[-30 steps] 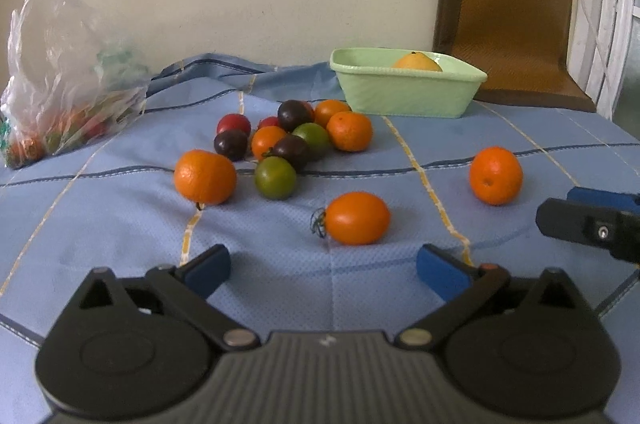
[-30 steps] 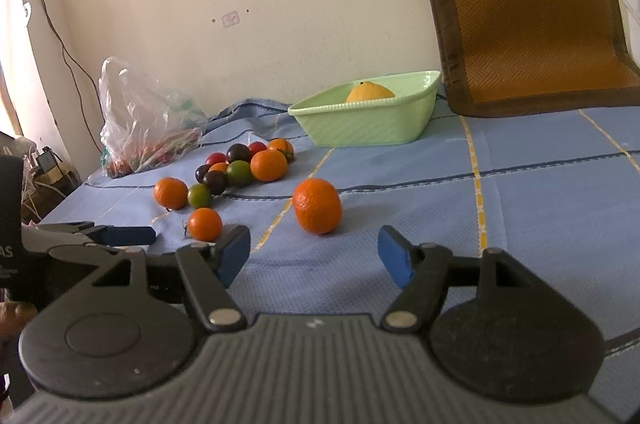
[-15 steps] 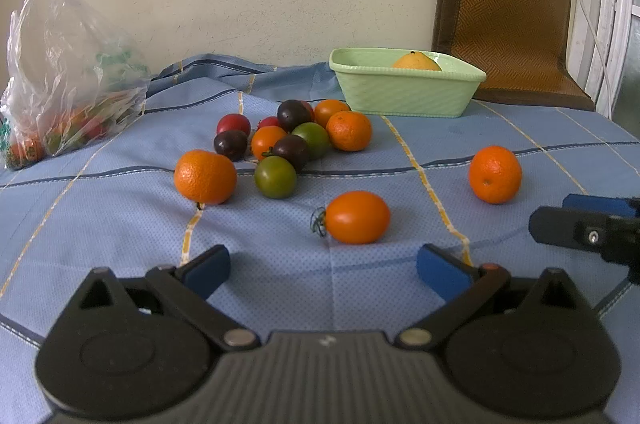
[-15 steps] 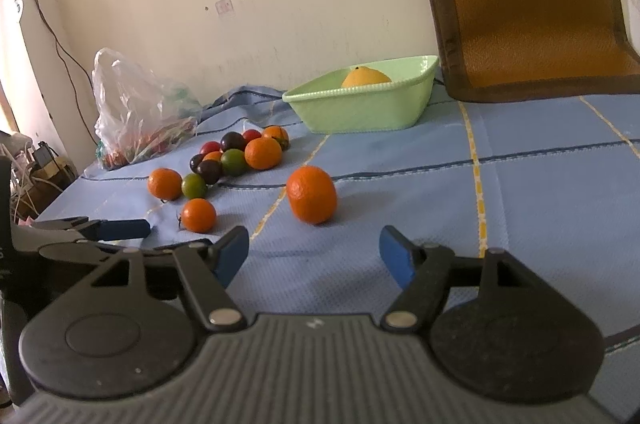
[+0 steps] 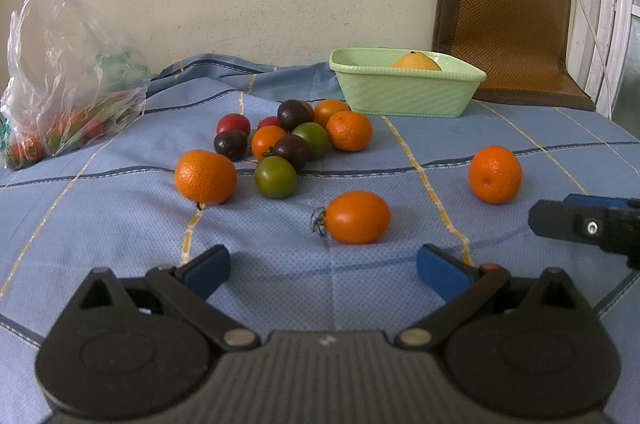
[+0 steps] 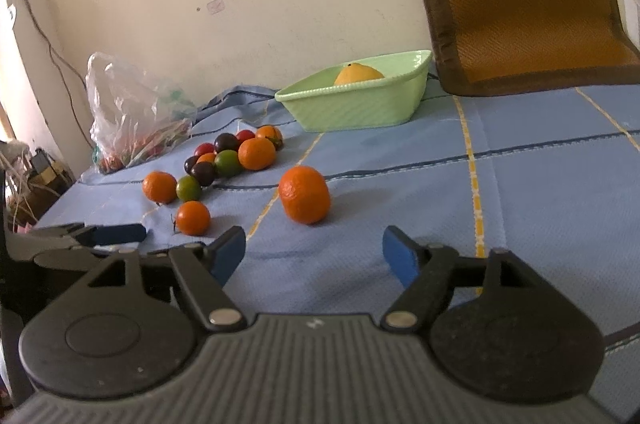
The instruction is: Organize fruits
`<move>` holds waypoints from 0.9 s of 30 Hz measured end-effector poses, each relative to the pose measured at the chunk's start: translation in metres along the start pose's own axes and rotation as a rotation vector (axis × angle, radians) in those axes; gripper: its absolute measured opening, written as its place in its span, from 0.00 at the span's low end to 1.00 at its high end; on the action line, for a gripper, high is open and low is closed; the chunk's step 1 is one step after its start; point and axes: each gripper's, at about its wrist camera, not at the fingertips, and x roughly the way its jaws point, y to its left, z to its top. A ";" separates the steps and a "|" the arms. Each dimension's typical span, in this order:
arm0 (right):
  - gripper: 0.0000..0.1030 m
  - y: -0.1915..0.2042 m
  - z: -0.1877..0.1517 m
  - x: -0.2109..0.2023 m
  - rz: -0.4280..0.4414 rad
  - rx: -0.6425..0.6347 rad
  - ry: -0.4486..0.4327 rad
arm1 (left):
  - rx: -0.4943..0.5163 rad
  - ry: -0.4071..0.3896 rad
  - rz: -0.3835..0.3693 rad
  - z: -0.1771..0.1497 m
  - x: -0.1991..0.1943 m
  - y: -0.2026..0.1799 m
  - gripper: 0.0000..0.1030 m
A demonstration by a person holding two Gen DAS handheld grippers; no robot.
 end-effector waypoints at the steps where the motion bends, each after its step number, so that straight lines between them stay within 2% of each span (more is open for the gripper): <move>1: 0.77 0.000 0.000 0.001 0.000 0.002 0.003 | 0.000 0.000 0.000 0.000 0.000 0.000 1.00; 7: 0.77 0.004 -0.001 -0.002 0.003 -0.030 -0.008 | 0.000 0.001 0.000 0.000 0.000 0.000 1.00; 17: 0.77 -0.001 -0.002 -0.010 0.005 -0.004 -0.076 | 0.000 0.001 0.001 0.000 0.000 0.000 1.00; 27: 0.78 -0.007 -0.001 -0.013 0.010 0.033 -0.100 | -0.009 0.001 0.008 0.000 -0.001 -0.001 1.00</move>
